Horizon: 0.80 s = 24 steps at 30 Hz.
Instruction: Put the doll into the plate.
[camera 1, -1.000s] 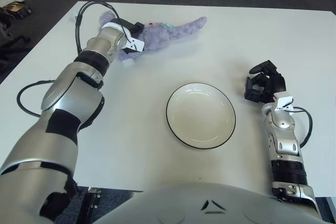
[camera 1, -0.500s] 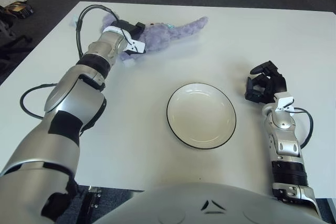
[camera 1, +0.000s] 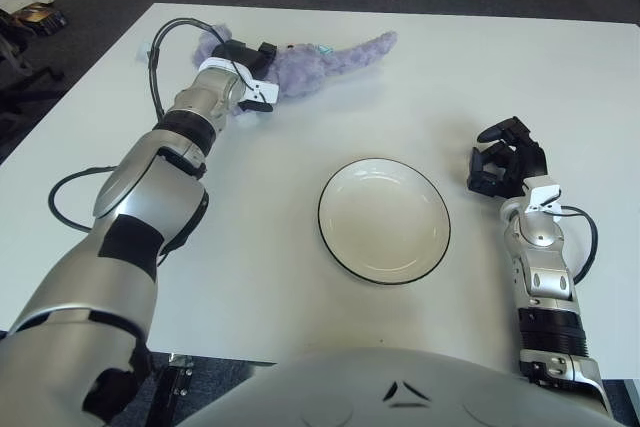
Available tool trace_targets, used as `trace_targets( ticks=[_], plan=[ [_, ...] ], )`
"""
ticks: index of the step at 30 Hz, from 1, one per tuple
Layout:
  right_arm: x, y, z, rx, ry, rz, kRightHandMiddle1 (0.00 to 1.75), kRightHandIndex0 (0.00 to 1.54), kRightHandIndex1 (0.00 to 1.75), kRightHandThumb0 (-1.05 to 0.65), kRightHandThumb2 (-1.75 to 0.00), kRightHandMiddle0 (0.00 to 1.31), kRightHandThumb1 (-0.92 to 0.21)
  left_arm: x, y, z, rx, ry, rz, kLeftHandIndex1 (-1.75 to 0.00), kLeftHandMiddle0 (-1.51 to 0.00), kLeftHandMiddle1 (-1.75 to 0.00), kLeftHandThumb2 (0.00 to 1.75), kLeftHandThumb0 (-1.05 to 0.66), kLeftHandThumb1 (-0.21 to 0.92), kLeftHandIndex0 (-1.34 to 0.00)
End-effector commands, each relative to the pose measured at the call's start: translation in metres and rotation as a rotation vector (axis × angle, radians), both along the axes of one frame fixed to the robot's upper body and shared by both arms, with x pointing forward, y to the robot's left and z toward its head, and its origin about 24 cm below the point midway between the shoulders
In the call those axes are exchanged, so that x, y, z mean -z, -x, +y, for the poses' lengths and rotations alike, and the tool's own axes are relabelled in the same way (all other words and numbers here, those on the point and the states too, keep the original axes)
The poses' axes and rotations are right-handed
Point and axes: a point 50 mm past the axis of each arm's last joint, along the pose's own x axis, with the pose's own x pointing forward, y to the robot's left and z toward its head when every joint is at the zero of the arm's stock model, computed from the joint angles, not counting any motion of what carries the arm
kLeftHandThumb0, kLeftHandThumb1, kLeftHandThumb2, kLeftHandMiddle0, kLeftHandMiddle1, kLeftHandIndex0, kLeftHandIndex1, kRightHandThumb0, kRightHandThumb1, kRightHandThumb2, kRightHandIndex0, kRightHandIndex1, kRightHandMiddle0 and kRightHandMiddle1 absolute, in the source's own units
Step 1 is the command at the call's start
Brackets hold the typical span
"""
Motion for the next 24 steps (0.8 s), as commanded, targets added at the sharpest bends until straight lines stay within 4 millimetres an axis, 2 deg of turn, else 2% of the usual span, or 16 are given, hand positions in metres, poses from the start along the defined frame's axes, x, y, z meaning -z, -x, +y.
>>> trace_targets(
  ticks=[1,4,9,14,20,24],
  plan=[
    [0.0115,0.0058,-0.0039,0.028,-0.018,0.069,1.75,0.66,1.69,-0.01,-1.33,0.37,-0.3,0.0431,0.0151,-0.0004,-0.021,0.023,0.137,-0.96,-0.81,-1.53,1.25,0.4,0.2,0.0],
    [0.011,0.0059,-0.0036,0.03,-0.021,0.068,1.75,0.66,1.69,-0.01,-1.33,0.37,-0.3,0.0445,0.0157,-0.0002,-0.03,0.041,0.114,-1.09,-0.83,-1.54,1.33,0.49,0.16,0.0],
    [0.0105,0.006,-0.0042,0.024,-0.021,0.068,1.75,0.66,1.7,-0.01,-1.33,0.37,-0.3,0.0455,0.0164,-0.0005,-0.027,0.051,0.083,-1.32,-0.83,-1.6,1.44,0.54,0.12,0.0],
    [0.0105,0.006,-0.0041,0.027,-0.024,0.066,1.75,0.67,1.68,-0.01,-1.32,0.37,-0.31,0.0463,0.0169,-0.0007,-0.025,0.055,0.066,-1.57,-0.86,-1.52,1.38,0.54,0.13,0.0],
    [0.0104,0.0061,-0.0039,0.034,-0.026,0.067,1.75,0.67,1.68,-0.01,-1.32,0.36,-0.31,0.0467,0.0171,-0.0009,-0.03,0.06,0.048,-1.71,-0.87,-1.44,1.27,0.52,0.18,0.0],
    [0.0103,0.0062,-0.0038,0.04,-0.029,0.074,1.75,0.66,1.68,-0.01,-1.31,0.36,-0.32,0.0475,0.0176,-0.0004,-0.029,0.06,0.034,-1.74,-0.85,-1.44,1.24,0.51,0.2,0.0]
  ],
)
